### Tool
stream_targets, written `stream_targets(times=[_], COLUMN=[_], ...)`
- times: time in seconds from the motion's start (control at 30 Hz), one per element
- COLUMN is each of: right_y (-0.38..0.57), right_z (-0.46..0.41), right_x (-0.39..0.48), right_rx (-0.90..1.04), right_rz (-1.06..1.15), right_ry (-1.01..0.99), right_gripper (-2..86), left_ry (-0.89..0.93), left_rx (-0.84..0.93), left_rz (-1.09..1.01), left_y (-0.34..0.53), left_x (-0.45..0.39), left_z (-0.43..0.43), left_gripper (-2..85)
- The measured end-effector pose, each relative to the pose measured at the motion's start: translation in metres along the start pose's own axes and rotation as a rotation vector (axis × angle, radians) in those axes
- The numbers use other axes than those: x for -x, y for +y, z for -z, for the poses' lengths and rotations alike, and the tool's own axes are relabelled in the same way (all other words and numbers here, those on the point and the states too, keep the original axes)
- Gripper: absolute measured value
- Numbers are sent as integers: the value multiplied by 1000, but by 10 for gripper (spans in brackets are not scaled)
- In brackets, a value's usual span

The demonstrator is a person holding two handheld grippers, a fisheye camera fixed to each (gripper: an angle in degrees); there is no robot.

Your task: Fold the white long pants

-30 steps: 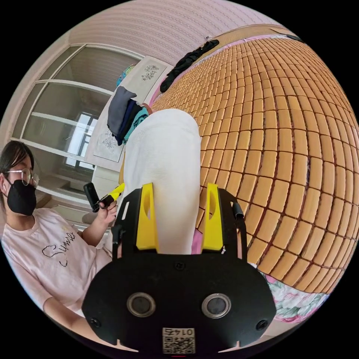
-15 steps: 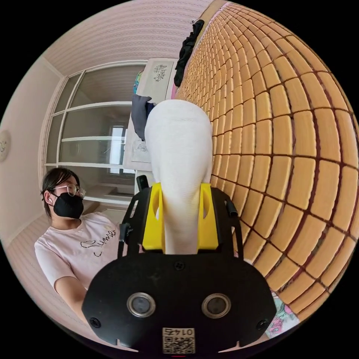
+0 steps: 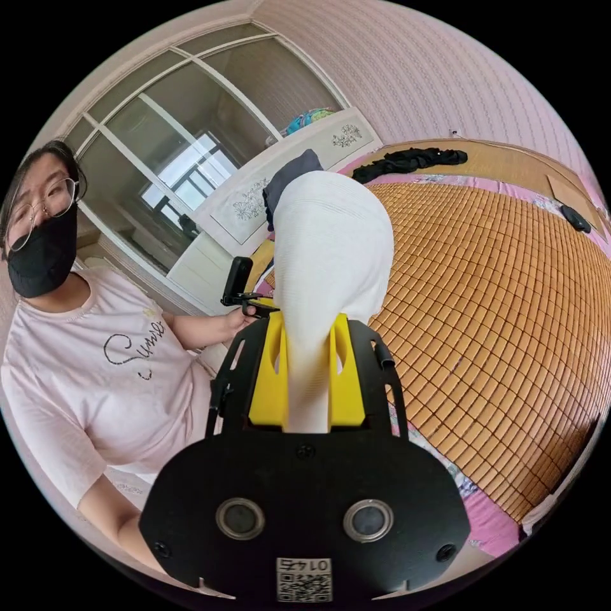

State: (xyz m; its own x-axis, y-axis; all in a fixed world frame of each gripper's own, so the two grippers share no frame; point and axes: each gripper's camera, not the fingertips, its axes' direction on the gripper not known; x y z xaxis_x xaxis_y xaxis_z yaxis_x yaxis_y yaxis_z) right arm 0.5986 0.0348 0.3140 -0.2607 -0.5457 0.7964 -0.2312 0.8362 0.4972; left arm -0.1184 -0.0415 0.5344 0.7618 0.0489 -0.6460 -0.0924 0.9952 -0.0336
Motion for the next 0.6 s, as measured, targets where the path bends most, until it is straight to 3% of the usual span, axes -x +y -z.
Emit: stream_targets(times=[0.23,0.33,0.4,0.47,0.53,0.6], right_y=[90,125,153,185,226,247], right_z=[233,322,353,360,337,330], right_x=[-1,-35,-80,-134,-193,-199], right_rx=[-206,-275,-285,-265,-188,-321], right_rz=[-162,-338,-498,-682,-913,-870], right_ry=[332,444,462,529,699,699], right_gripper=[106,117,127,138,151,154], left_ry=[215,289,261,86,-14,83], left_rx=[65,99,133,211,273,219], left_rz=[-312,-277,-268,-299,-325,-329], left_y=[-128,-175,-192,-198,-195,-195], left_x=[-153,-208,-224,-229,-224,-215], left_z=[-188,-291,-358,-446,-490,-498], left_gripper=[107,119,124,128,133,135])
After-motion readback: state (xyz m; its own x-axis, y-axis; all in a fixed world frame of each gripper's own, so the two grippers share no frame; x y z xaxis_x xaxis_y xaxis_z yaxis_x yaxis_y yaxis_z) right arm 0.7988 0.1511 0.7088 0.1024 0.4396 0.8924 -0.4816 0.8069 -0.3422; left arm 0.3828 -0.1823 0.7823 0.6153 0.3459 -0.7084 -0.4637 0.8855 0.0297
